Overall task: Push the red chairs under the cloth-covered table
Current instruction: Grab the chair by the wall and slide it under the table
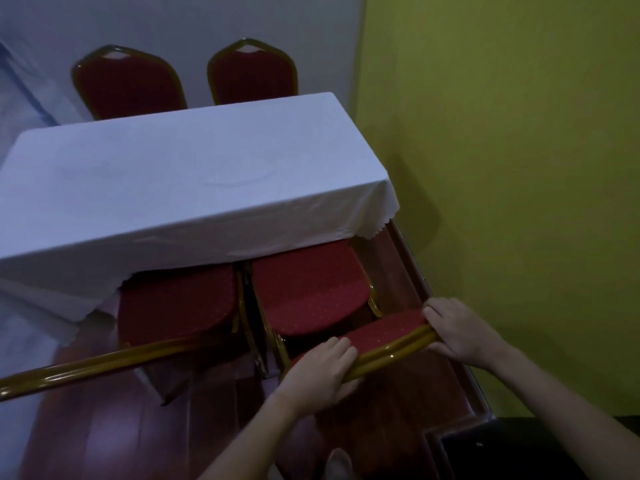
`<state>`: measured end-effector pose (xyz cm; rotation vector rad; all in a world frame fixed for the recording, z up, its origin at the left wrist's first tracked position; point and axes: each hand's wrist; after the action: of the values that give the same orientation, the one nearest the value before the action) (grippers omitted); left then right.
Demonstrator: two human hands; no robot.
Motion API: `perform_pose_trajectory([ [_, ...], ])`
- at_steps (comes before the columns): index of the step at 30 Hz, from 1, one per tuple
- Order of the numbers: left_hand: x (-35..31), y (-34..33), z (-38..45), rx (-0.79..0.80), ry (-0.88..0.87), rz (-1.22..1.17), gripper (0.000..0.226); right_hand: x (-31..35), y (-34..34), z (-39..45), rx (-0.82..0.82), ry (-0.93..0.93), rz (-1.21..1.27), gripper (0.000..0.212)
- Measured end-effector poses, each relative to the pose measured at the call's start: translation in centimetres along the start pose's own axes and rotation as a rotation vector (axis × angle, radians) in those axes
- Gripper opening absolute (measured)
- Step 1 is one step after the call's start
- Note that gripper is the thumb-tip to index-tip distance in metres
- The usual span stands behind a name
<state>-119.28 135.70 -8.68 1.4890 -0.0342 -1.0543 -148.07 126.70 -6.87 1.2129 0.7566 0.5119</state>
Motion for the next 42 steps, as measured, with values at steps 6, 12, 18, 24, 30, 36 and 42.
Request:
perform_pose_trajectory([
  [6, 4.1, 3.8, -4.0, 0.001, 0.030, 0.024, 0.024, 4.5, -0.2, 4.1, 0.012, 0.041, -0.002, 0.061],
  [12, 6.9, 5.7, -4.6, -0.014, 0.007, 0.059, 0.027, 5.7, -0.7, 6.7, -0.015, -0.017, 0.021, 0.064],
  [18, 8.2, 7.1, -5.2, 0.012, 0.054, 0.077, 0.035, 6.8, -0.8, 8.1, -0.013, -0.077, 0.028, 0.065],
  [24, 7.4, 6.2, -5.5, -0.044, 0.129, 0.082, 0.028, 6.7, -0.6, 8.0, -0.027, -0.078, 0.072, 0.058],
  [30, 6.0, 6.3, -4.9, -0.128, 0.222, 0.068, 0.036, 6.4, -1.1, 7.7, -0.097, -0.062, 0.077, 0.060],
  [36, 6.7, 5.4, -2.8, -0.198, 0.161, 0.297, 0.044, 5.5, -3.0, 8.6, -0.227, 0.010, 0.042, 0.069],
  [42, 8.6, 5.9, -1.5, -0.226, 0.142, 0.340, 0.043, 4.4, -3.3, 10.6, -0.273, 0.028, 0.076, 0.057],
])
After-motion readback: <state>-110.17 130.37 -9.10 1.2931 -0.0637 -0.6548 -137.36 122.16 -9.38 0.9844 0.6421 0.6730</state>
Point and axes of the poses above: each hand's wrist, its own z-axis towards the middle knuckle, its own y-axis out of the back of the hand, x = y × z, and after that the axes turned 13 degrees about -z, right-handed
